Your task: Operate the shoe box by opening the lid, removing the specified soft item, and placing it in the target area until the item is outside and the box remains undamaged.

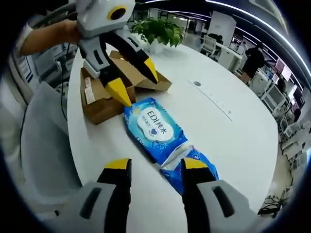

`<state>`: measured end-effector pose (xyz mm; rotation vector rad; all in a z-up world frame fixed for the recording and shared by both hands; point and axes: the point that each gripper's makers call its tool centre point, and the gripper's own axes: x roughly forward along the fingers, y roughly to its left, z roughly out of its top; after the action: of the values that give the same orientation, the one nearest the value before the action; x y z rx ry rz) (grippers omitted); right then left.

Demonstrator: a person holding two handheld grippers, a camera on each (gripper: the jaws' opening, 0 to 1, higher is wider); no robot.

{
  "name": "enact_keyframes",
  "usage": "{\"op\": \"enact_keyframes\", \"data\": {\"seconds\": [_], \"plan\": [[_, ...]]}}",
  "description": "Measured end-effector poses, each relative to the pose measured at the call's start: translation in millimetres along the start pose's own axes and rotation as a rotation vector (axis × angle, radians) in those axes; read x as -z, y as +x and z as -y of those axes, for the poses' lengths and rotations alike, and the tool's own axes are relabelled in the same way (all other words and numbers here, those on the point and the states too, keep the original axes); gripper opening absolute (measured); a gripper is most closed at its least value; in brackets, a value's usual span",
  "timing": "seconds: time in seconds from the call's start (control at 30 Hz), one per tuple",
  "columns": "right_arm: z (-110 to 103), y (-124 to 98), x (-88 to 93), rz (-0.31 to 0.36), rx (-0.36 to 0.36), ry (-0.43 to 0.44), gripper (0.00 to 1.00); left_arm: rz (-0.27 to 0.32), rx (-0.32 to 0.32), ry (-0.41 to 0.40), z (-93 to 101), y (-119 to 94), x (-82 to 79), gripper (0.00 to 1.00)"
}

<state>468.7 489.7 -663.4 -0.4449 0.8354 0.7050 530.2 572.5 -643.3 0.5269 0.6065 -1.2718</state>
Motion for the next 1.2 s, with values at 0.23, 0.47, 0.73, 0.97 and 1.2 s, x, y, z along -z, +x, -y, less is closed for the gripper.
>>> {"op": "enact_keyframes", "data": {"seconds": [0.23,0.47,0.73,0.97,1.2], "plan": [[-14.2,9.8,-17.4,0.010,-0.043,-0.045,0.39,-0.008,-0.053,-0.035,-13.5,-31.1,26.6,0.44],[-29.9,21.4,-39.6,0.021,-0.101,-0.103,0.40,0.002,-0.128,-0.076,-27.5,-63.5,50.4,0.44],[-43.8,34.3,-59.3,0.033,-0.155,-0.151,0.41,-0.026,-0.171,-0.093,-33.0,-87.8,79.7,0.44],[-60.6,48.0,-74.8,0.046,-0.215,-0.189,0.42,-0.028,-0.223,-0.133,-42.0,-110.0,100.9,0.45],[-76.6,60.3,-84.8,0.035,-0.265,-0.223,0.42,-0.036,-0.279,-0.173,-50.4,-133.7,128.2,0.46]]}}
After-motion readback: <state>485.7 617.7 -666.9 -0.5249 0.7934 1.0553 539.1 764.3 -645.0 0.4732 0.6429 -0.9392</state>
